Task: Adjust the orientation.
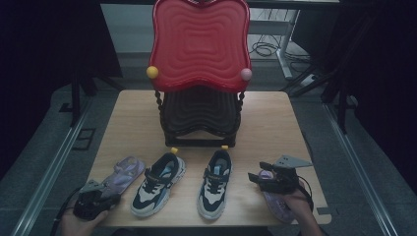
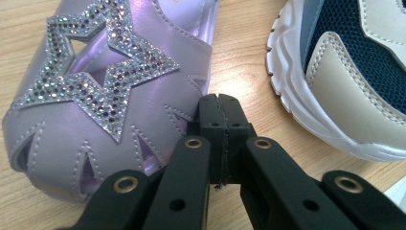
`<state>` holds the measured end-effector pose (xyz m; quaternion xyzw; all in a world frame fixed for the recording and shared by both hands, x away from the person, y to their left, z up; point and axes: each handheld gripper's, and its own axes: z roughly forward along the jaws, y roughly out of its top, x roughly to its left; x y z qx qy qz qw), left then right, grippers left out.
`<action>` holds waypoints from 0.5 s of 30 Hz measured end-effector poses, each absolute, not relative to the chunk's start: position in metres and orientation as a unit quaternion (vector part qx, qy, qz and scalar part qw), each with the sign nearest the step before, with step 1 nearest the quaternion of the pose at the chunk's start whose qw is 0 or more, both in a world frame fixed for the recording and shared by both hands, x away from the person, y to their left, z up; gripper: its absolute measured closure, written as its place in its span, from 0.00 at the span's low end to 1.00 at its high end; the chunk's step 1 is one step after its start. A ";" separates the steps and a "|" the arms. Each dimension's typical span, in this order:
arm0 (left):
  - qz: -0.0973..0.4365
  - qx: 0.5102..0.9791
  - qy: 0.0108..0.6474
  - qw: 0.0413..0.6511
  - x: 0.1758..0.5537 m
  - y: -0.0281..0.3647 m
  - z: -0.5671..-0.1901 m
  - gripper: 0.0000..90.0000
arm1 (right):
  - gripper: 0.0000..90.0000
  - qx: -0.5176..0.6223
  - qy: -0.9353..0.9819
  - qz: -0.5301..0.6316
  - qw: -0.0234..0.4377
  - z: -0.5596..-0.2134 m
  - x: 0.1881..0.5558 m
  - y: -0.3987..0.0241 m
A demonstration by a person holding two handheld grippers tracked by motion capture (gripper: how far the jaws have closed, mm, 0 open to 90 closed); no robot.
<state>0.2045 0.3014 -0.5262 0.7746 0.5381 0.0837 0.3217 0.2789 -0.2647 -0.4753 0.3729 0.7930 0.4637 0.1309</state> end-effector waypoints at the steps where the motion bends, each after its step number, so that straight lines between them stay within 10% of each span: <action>1: 0.085 0.775 0.539 0.320 0.204 0.301 -0.525 1.00 | 0.36 0.373 0.793 0.464 0.131 -0.475 0.279 -0.265; 15: 0.092 0.773 0.549 0.304 0.204 0.304 -0.527 1.00 | 0.36 0.379 0.789 0.465 0.133 -0.475 0.280 -0.269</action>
